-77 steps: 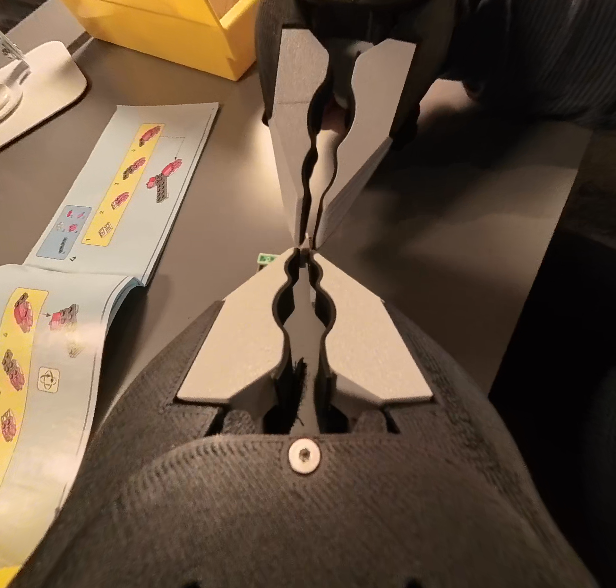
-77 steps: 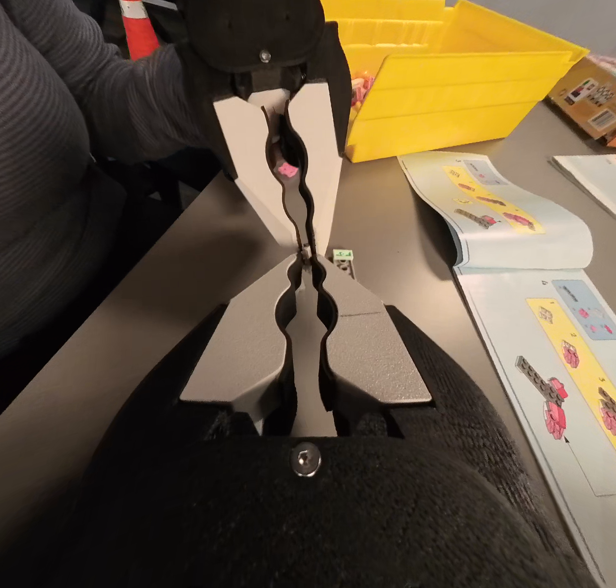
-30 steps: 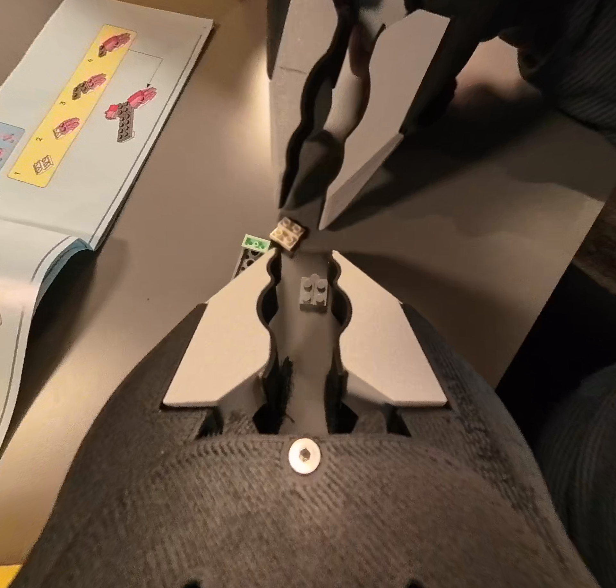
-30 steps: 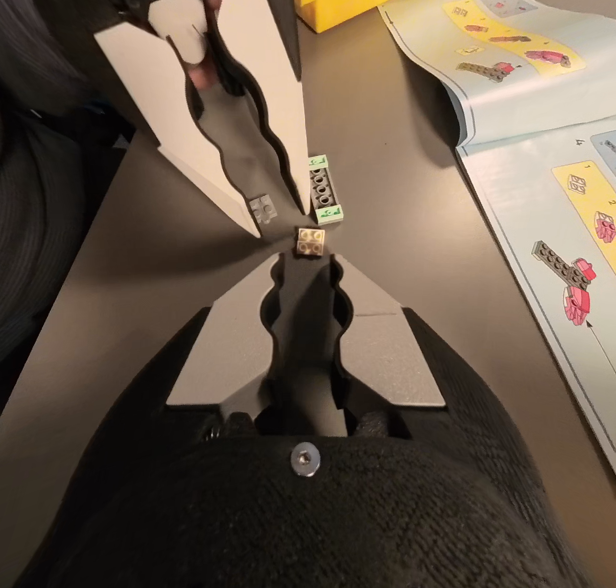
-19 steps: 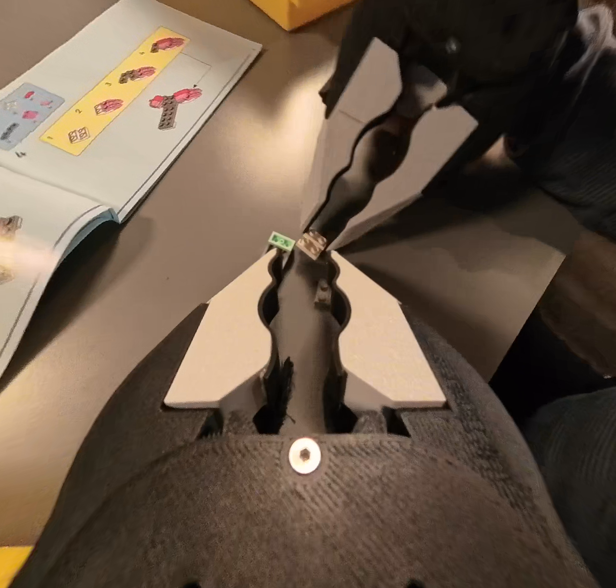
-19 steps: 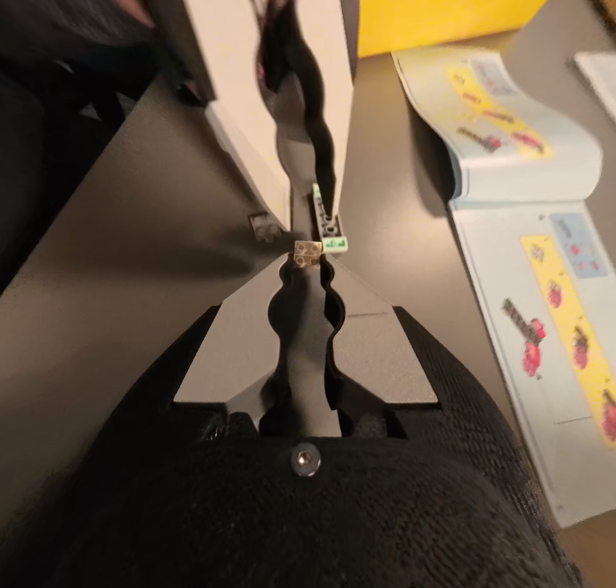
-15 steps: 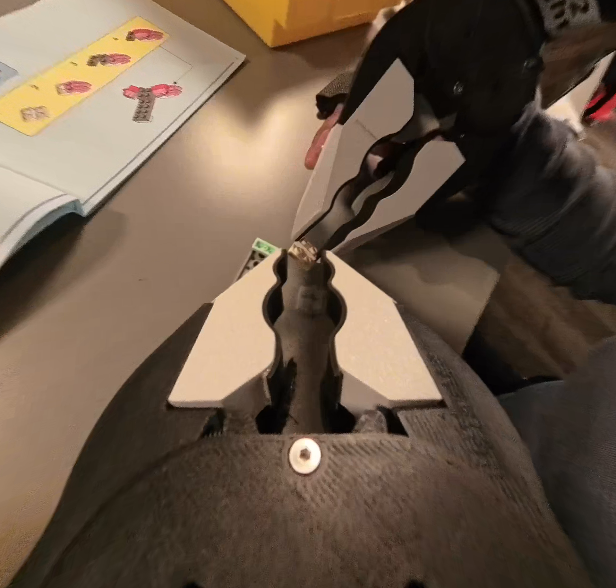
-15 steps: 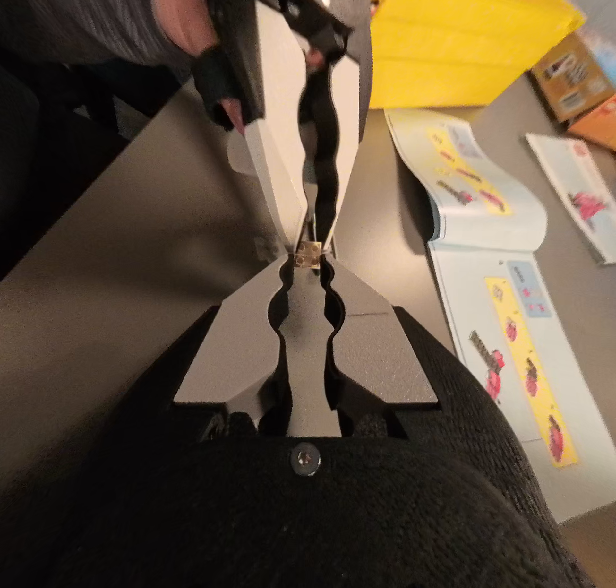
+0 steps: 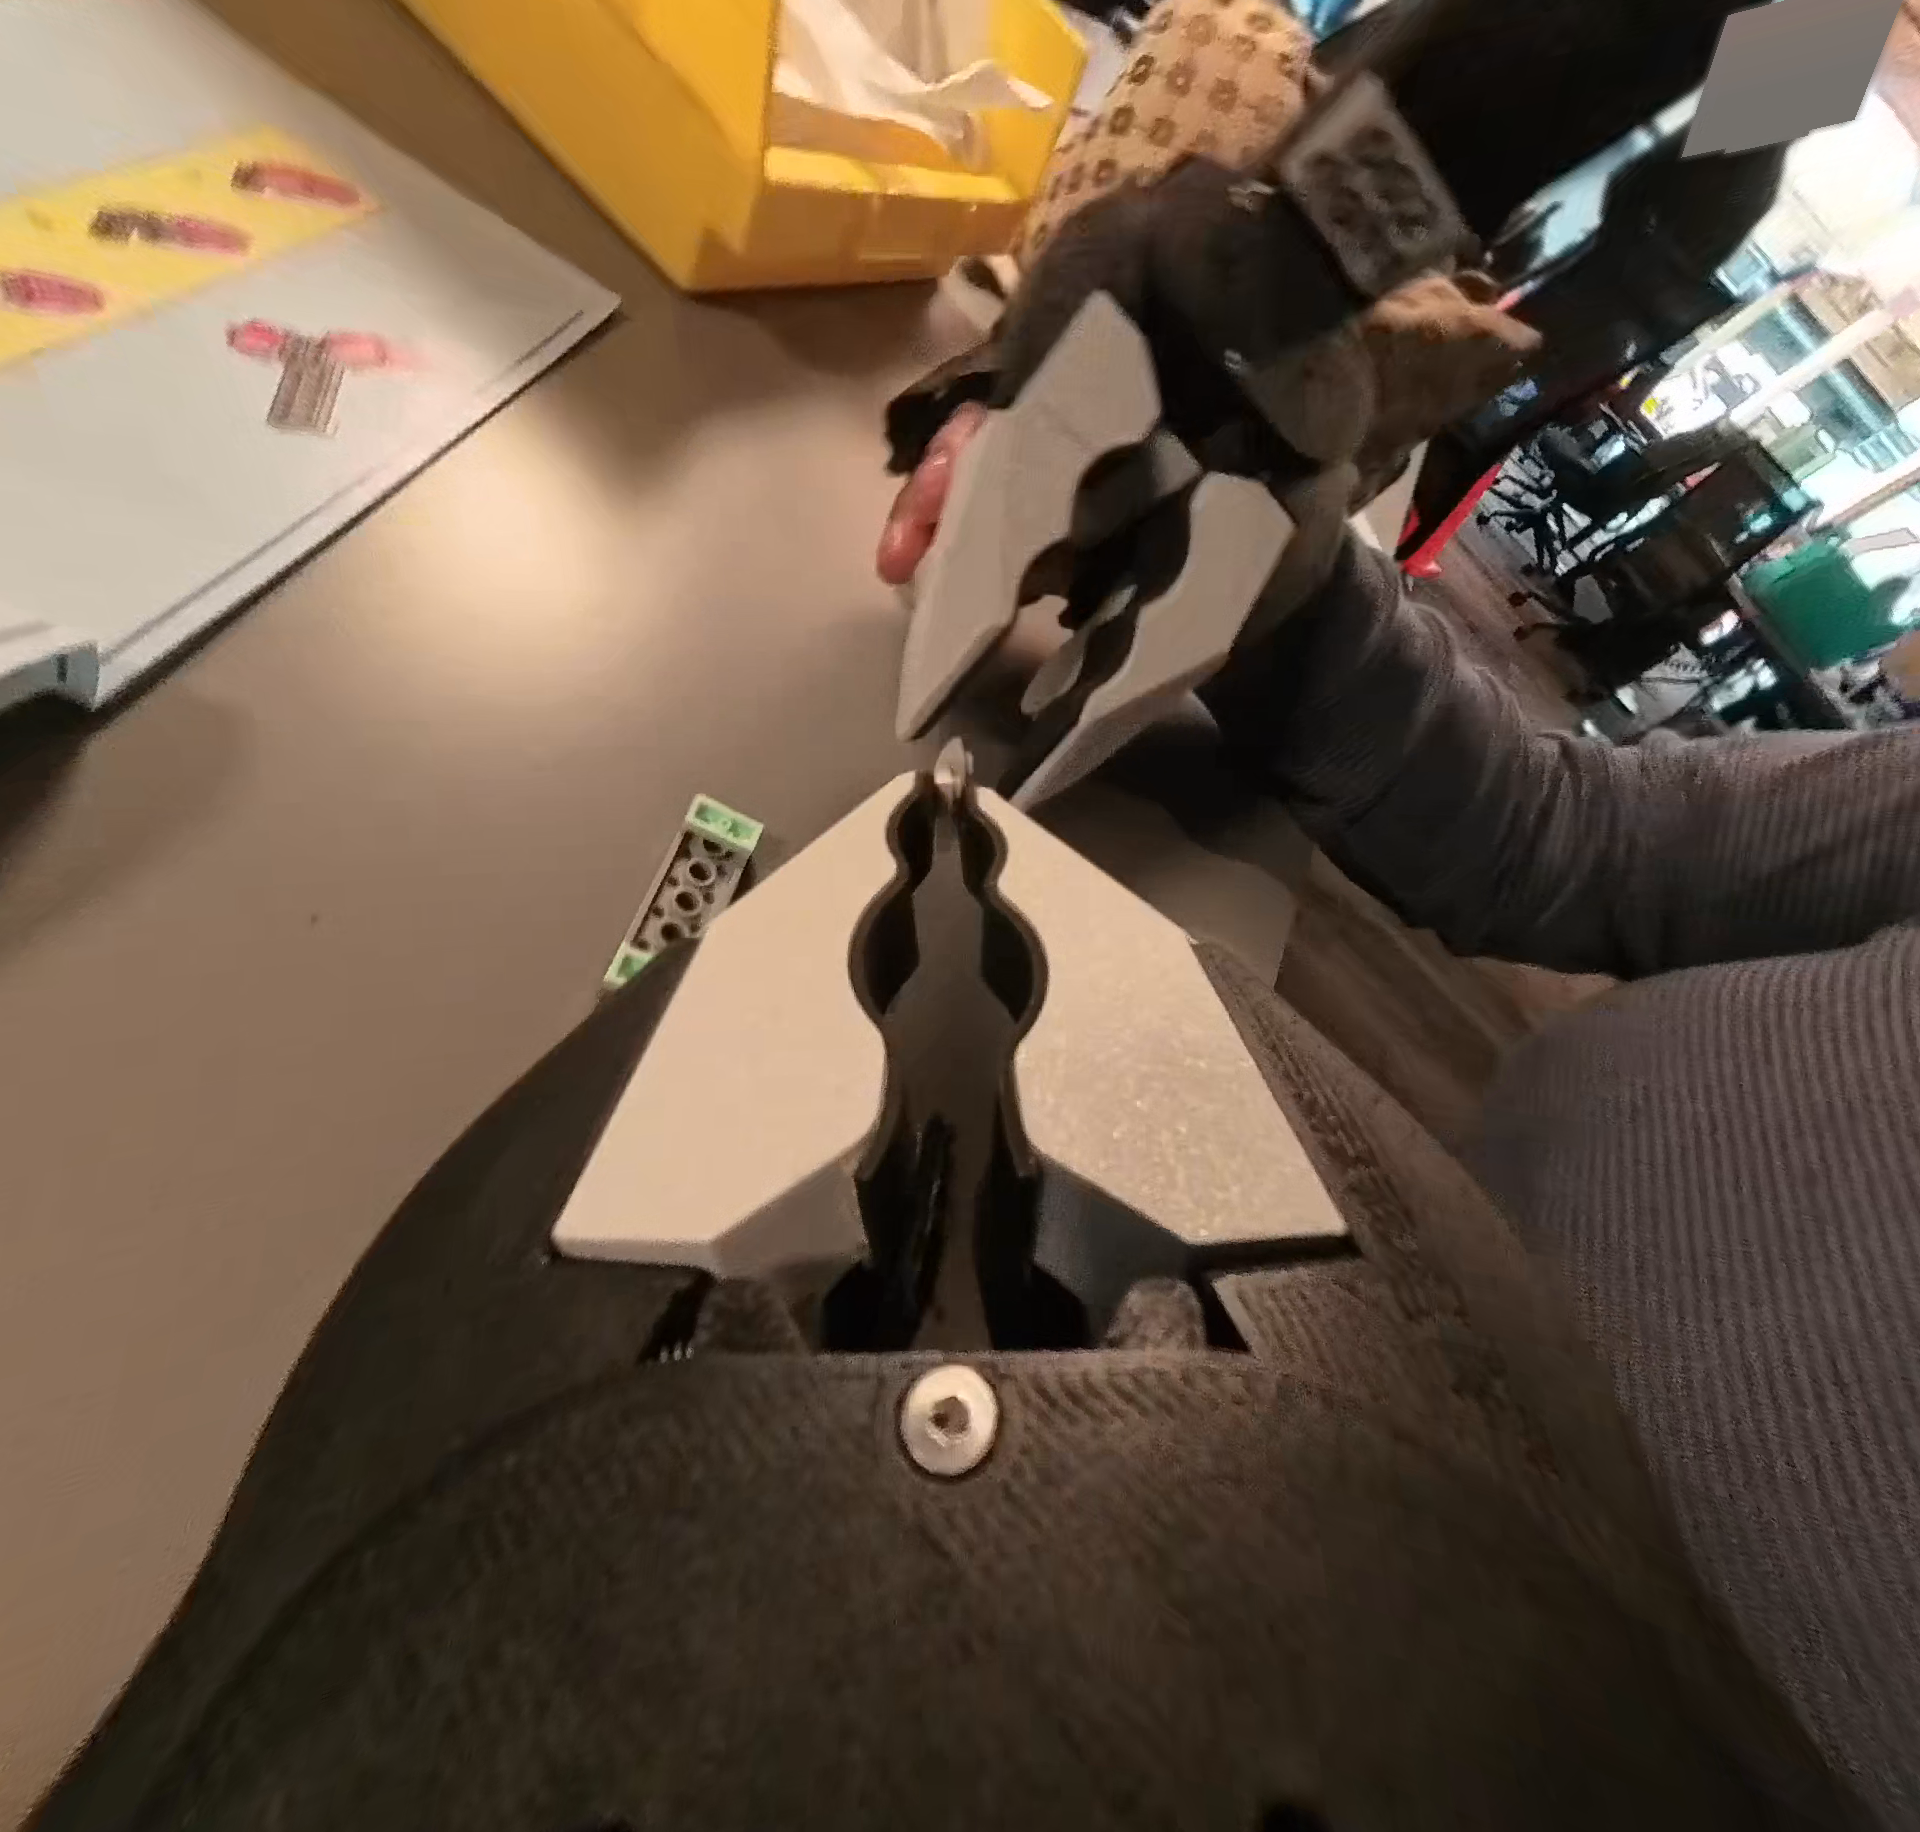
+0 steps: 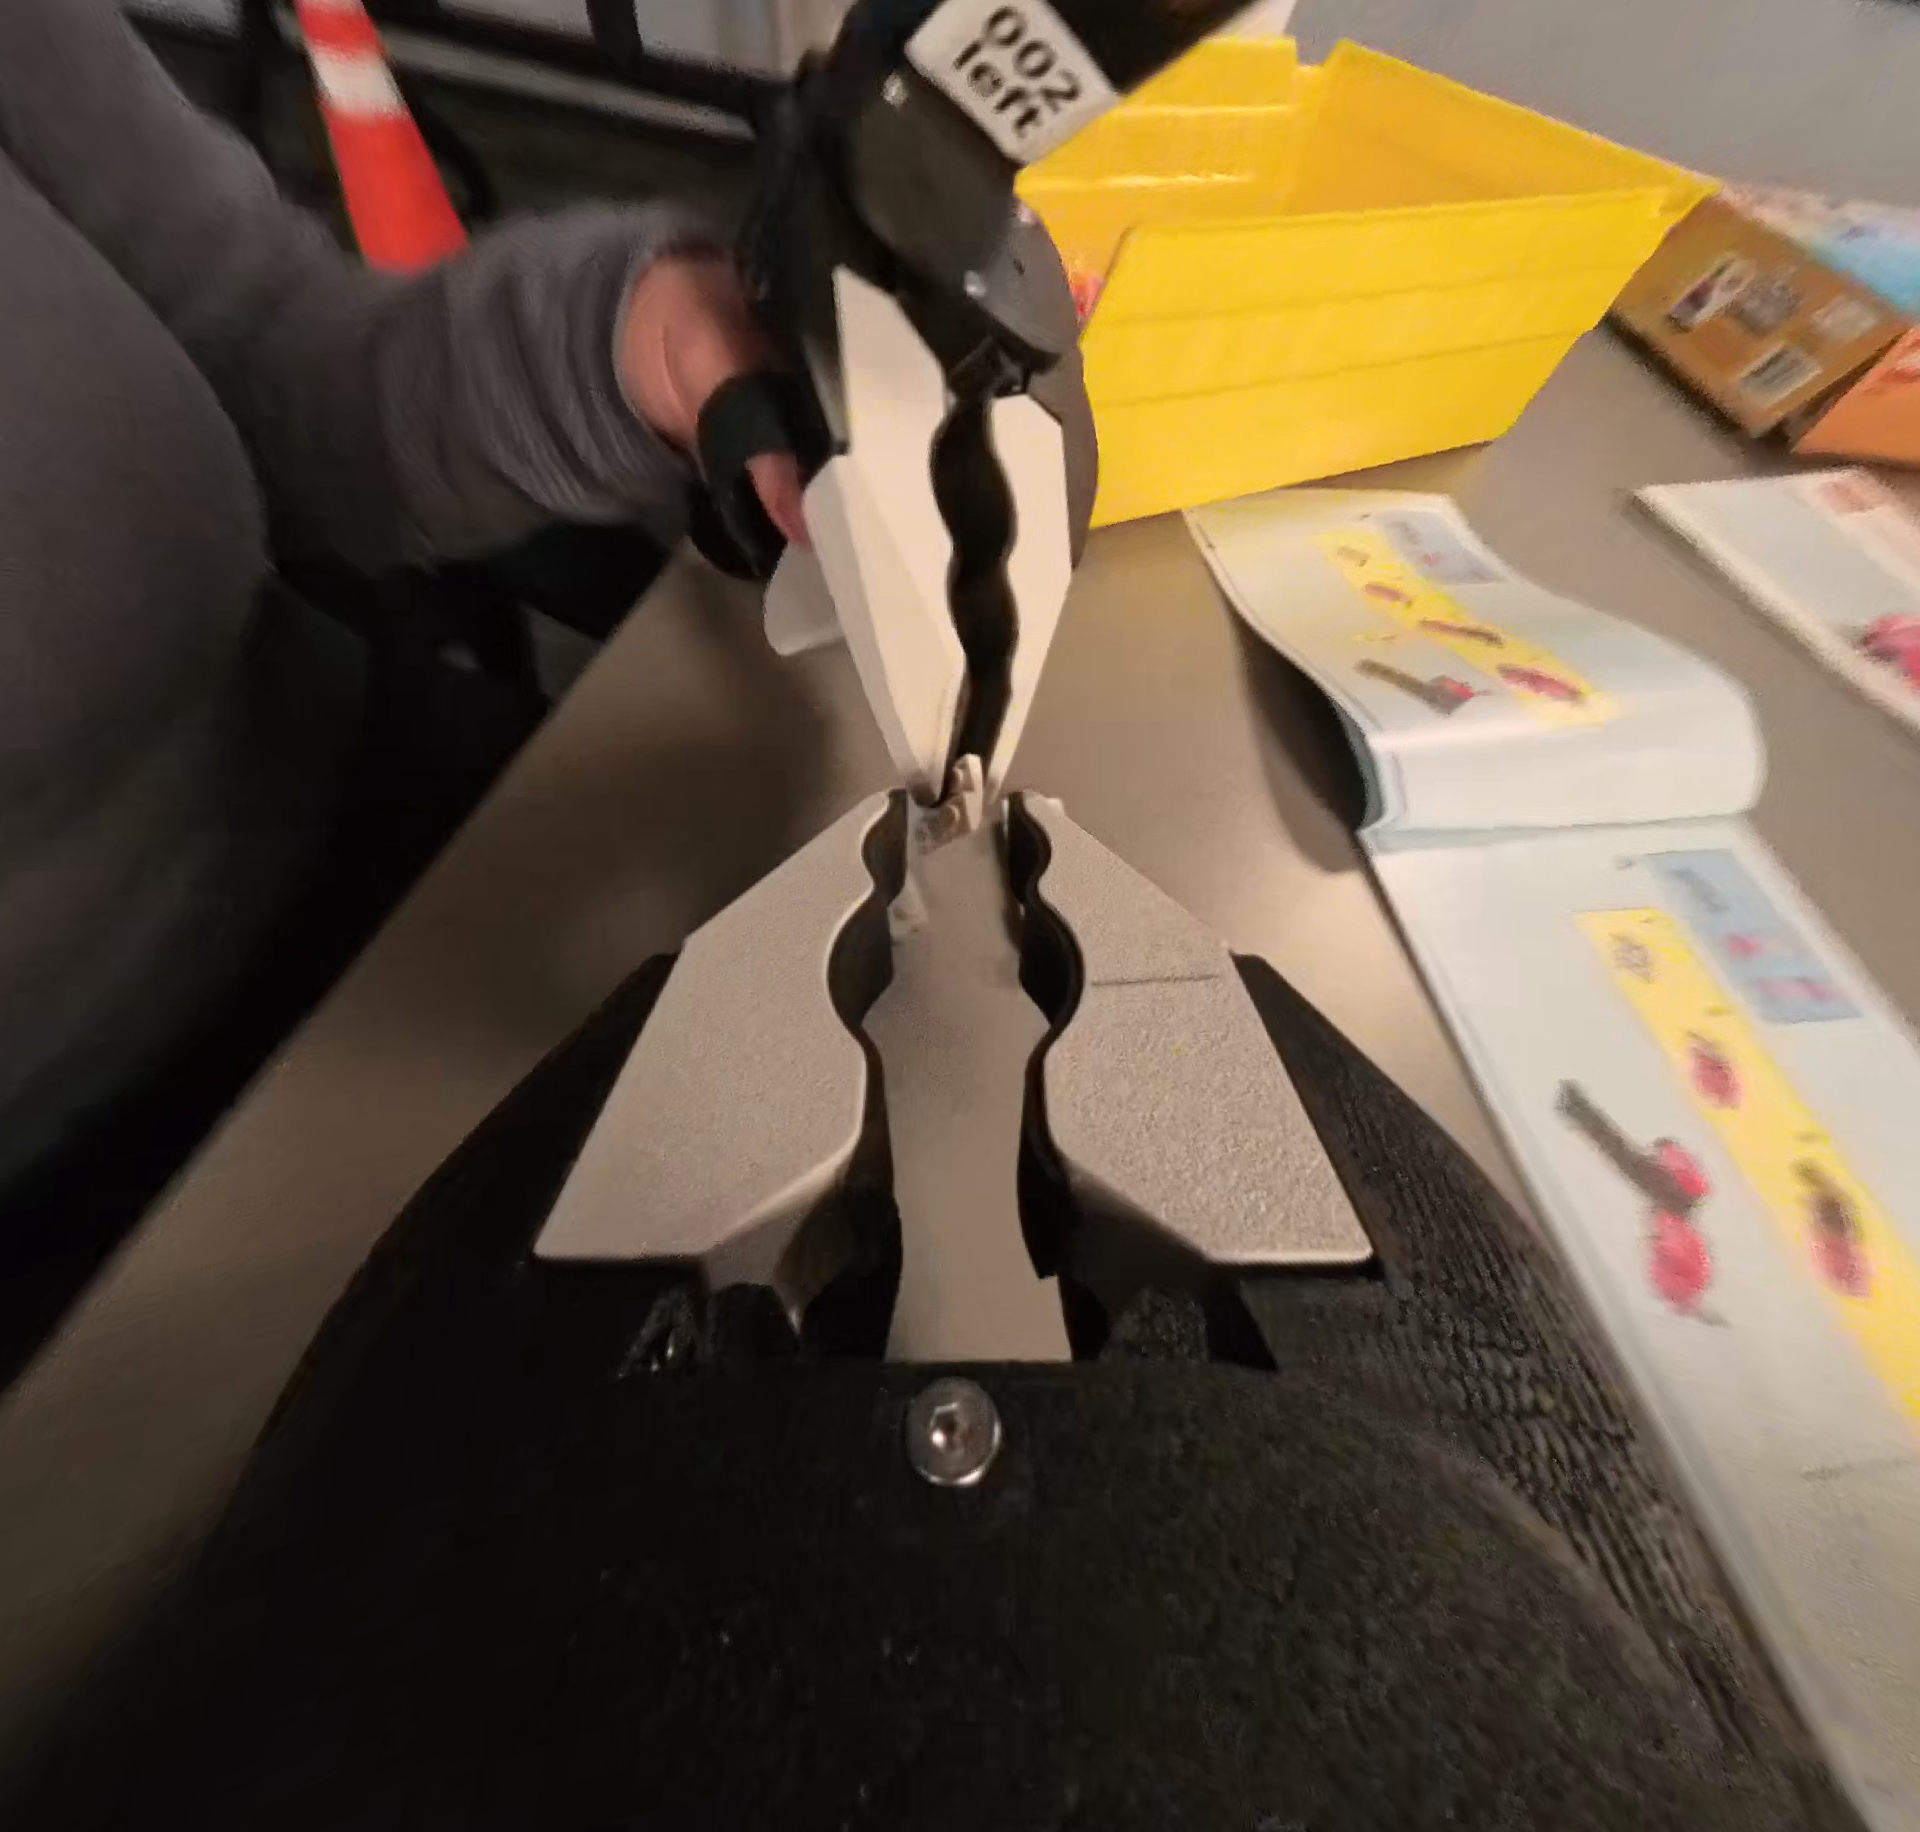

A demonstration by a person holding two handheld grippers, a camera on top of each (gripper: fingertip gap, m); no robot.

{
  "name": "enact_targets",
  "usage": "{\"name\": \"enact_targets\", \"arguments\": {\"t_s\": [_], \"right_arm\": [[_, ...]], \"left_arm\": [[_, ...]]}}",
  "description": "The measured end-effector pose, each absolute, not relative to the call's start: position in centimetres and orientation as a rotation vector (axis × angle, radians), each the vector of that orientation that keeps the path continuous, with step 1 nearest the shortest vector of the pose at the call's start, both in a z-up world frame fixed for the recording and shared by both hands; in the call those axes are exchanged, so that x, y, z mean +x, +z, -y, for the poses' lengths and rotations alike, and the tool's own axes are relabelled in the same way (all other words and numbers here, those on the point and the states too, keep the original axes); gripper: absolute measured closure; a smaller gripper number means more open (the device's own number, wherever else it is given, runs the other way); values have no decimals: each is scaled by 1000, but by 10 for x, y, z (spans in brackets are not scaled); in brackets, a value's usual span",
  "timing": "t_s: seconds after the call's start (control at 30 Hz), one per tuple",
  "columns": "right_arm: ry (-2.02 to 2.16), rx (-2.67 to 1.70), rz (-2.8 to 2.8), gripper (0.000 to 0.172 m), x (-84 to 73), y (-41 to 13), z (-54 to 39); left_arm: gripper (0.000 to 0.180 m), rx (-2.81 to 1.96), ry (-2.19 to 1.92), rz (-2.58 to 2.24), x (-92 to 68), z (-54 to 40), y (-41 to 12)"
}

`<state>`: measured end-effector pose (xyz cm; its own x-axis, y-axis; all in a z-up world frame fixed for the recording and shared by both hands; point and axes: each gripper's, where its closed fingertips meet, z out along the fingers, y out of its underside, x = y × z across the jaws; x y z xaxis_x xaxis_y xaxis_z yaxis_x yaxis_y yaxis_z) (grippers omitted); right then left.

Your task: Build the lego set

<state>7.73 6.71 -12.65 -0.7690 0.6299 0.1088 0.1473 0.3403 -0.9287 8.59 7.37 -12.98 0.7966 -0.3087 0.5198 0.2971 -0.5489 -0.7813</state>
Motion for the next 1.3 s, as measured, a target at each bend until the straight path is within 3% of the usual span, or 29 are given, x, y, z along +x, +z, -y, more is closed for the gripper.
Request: {"name": "enact_targets", "arguments": {"t_s": [0.13,0.5,0.6,0.67,1.3], "right_arm": [[1665,-790,2177,168,87,-121,-67],[1549,-770,2252,169,90,-133,-69],[1267,-851,2326,169,84,-163,-91],[1214,-884,2351,169,84,-172,-96],[1171,-896,2373,164,84,-178,-97]], "left_arm": [[177,-1961,-650,-185,93,-72,-122],[176,-2000,-516,-271,96,-72,-132],[149,-2124,-452,-258,91,-69,-149],[145,-2148,-435,-252,90,-67,-153],[144,-2338,-203,-310,85,-54,-185]]}}
